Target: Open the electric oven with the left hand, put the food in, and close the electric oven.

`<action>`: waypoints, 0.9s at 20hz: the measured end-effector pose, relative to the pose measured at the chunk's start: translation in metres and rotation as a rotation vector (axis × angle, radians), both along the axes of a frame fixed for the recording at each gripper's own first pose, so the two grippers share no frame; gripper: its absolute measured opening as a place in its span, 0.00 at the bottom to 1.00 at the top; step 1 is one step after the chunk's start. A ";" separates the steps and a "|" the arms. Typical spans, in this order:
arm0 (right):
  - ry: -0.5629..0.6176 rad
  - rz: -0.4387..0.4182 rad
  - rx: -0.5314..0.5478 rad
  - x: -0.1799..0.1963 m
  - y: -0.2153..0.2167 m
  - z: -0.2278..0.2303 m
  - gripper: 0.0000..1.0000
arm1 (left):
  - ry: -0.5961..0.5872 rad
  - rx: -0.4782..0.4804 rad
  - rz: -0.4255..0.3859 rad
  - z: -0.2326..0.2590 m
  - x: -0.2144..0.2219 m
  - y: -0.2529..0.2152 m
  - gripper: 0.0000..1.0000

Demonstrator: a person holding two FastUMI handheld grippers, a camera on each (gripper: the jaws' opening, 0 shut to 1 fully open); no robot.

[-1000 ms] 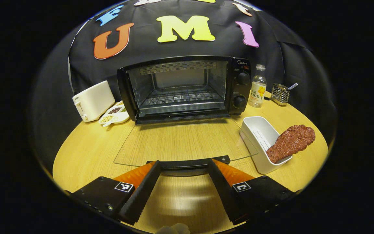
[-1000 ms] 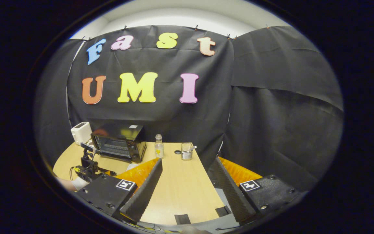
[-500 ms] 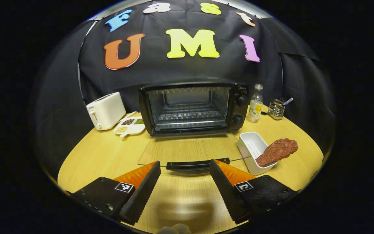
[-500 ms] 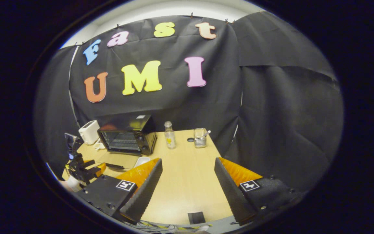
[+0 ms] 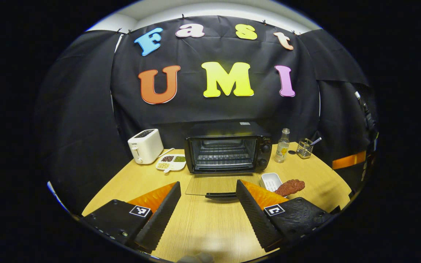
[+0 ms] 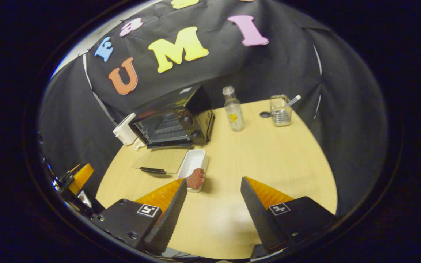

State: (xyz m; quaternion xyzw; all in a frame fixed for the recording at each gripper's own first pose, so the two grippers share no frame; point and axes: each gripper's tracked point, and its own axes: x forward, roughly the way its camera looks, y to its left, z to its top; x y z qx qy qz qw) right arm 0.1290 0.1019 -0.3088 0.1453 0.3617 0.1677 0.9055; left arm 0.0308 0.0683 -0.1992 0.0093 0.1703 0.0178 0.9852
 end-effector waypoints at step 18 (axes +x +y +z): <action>0.322 0.056 0.290 0.039 0.073 -0.058 0.17 | -0.004 -0.031 0.152 0.045 -0.044 -0.002 0.97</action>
